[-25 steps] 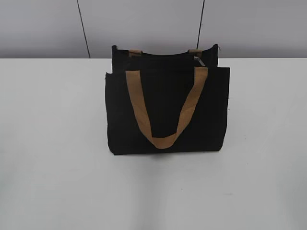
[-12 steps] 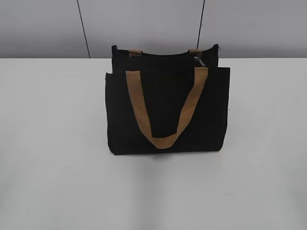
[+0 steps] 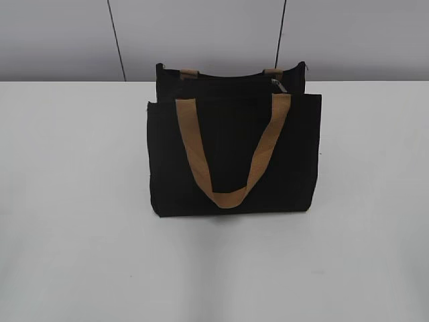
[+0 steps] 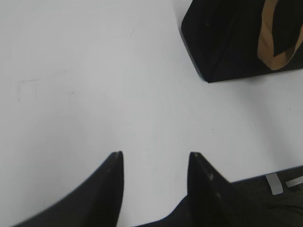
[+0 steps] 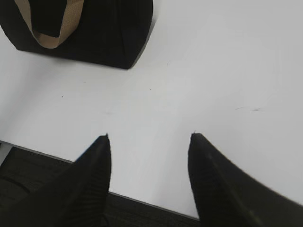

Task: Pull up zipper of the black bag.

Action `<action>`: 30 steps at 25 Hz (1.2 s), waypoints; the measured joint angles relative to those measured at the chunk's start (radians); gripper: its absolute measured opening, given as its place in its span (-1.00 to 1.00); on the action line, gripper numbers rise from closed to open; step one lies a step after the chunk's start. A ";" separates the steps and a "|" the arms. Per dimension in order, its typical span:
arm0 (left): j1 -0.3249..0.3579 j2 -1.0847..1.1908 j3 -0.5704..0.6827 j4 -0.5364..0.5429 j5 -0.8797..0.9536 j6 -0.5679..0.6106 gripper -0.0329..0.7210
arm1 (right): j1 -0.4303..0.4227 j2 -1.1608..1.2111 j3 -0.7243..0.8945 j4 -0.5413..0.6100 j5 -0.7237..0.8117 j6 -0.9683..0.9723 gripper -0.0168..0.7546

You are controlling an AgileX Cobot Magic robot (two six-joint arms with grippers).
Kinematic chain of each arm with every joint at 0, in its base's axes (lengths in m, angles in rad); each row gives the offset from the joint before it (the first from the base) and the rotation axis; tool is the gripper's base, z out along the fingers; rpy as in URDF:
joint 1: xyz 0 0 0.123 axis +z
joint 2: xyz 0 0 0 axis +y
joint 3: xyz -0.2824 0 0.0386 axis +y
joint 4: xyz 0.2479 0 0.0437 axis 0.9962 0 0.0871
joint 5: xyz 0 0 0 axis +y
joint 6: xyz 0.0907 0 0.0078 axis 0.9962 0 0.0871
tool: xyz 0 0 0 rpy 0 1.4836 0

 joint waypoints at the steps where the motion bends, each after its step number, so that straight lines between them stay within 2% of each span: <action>1: 0.000 0.000 0.000 0.000 0.000 0.000 -0.03 | 0.000 0.000 0.000 0.000 0.000 0.000 0.11; 6: 0.003 0.000 0.000 -0.001 -0.001 0.000 -0.08 | 0.000 0.000 0.000 0.000 -0.001 0.000 0.11; 12: 0.068 -0.044 0.000 -0.001 -0.001 0.000 -0.13 | -0.015 0.000 0.000 -0.001 -0.001 0.000 0.11; 23: 0.324 -0.193 0.000 -0.001 -0.002 0.000 -0.14 | -0.242 0.000 0.000 -0.001 -0.001 0.000 0.11; 30: 0.357 -0.199 0.000 -0.001 -0.002 0.000 -0.14 | -0.308 -0.041 0.000 0.000 -0.001 0.000 0.11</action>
